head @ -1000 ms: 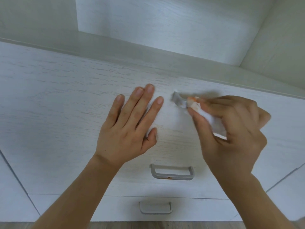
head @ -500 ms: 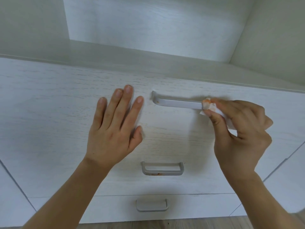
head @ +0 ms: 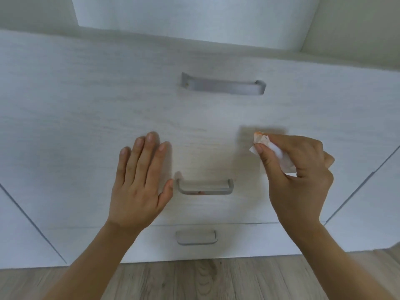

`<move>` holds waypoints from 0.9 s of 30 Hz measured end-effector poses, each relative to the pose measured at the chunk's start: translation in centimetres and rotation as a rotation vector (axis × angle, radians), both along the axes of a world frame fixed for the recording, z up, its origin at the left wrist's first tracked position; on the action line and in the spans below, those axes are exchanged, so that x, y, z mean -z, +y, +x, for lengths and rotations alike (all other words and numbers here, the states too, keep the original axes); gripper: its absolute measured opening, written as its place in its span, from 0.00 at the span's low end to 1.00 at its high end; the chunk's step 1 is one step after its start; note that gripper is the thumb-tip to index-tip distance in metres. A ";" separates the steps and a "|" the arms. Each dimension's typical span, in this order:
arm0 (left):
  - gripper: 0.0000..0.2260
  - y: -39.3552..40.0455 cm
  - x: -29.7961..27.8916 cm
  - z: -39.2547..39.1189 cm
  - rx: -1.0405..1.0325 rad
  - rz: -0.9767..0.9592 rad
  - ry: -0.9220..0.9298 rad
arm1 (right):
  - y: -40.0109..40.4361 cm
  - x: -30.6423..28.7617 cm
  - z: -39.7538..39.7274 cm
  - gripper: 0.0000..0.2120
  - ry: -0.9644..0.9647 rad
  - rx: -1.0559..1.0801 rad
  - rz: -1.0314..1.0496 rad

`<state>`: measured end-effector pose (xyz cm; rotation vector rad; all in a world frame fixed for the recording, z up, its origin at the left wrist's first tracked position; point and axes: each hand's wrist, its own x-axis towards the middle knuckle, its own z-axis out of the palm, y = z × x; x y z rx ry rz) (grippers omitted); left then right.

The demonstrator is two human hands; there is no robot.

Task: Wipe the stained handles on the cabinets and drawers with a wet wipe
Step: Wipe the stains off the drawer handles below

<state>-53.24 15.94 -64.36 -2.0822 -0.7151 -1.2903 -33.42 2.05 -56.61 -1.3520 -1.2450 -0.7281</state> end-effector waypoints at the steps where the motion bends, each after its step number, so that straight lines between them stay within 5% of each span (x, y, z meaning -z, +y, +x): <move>1: 0.30 -0.2 0.9 0.0 0.007 -0.004 0.010 | -0.2 0.8 0.0 0.03 0.011 -0.012 -0.024; 15: 0.32 1.6 6.5 1.7 -0.028 0.025 0.004 | -0.3 8.0 0.5 0.08 0.029 -0.165 -0.132; 27: 0.32 2.9 7.4 3.5 -0.175 0.175 -0.096 | 1.4 10.1 0.4 0.11 0.297 -0.323 -0.132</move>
